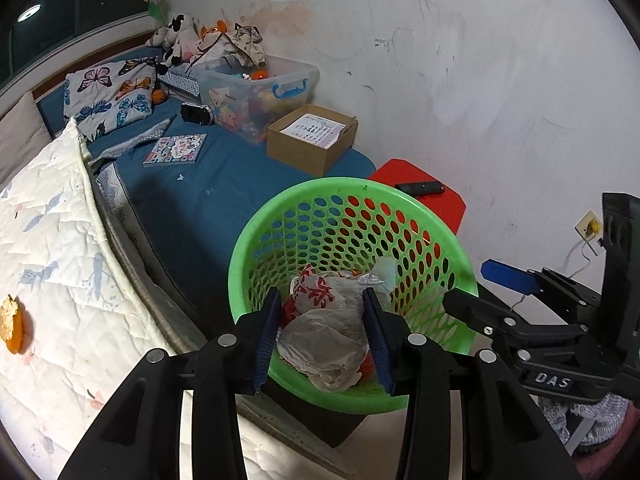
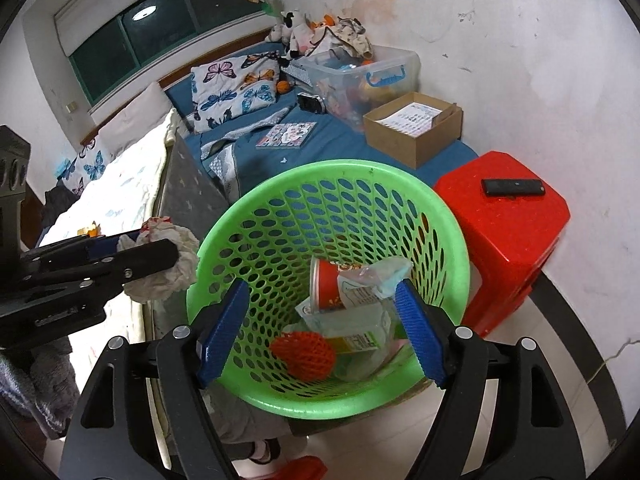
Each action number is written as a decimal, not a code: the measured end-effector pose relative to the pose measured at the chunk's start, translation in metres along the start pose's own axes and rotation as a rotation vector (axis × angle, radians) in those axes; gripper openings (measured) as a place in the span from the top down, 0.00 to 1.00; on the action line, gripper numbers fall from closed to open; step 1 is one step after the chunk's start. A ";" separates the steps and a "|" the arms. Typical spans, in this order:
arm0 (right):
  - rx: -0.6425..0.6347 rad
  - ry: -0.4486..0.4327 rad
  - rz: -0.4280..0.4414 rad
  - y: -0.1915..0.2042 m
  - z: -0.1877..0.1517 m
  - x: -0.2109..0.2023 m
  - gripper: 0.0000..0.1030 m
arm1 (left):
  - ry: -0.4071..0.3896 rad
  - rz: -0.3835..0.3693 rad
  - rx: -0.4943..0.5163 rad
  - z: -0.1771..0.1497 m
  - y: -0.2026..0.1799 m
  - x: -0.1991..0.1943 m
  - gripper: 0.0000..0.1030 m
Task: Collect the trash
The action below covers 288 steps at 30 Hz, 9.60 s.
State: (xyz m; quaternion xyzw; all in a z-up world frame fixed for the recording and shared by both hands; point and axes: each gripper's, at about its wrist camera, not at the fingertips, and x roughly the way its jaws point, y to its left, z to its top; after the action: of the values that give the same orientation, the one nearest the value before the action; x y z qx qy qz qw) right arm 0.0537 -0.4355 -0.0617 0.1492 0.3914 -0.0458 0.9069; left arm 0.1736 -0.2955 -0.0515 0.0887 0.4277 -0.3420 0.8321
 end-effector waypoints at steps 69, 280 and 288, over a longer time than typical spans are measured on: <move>-0.147 -0.014 0.120 0.109 -0.012 -0.018 0.18 | -0.137 0.268 -0.225 -0.080 0.112 -0.111 0.28; -0.330 -0.088 0.286 0.223 -0.033 -0.042 0.06 | -0.279 0.524 -0.402 -0.168 0.156 -0.230 0.09; -0.330 -0.086 0.288 0.222 -0.032 -0.042 0.06 | -0.278 0.526 -0.401 -0.169 0.155 -0.230 0.09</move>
State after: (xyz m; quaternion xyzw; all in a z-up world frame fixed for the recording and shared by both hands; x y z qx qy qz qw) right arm 0.0462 -0.2160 0.0001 0.0508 0.3291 0.1424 0.9321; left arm 0.0714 0.0079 -0.0010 -0.0168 0.3316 -0.0342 0.9427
